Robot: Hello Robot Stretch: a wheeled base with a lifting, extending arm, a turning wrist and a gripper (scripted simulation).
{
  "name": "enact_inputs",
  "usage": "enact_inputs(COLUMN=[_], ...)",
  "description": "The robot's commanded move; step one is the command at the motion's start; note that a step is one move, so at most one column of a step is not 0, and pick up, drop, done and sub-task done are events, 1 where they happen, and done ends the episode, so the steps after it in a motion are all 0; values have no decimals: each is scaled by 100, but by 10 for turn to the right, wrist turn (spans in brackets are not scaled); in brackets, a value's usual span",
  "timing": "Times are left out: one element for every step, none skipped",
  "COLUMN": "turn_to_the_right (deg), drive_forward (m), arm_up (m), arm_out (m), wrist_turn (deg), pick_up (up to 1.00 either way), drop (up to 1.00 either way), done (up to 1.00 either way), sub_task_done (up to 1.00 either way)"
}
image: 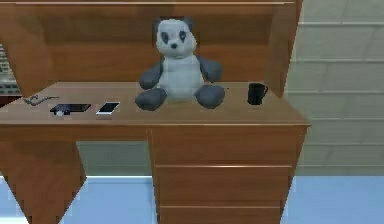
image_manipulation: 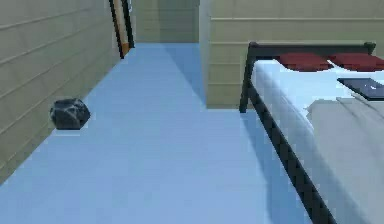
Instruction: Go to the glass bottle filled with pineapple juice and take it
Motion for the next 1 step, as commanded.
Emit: enact_inputs(turn_to_the_right=[450], drive_forward=[0], arm_up=[0], arm_out=[0], wrist_turn=[0], pick_up=[0], drop=[0], done=[0], sub_task_done=[0])
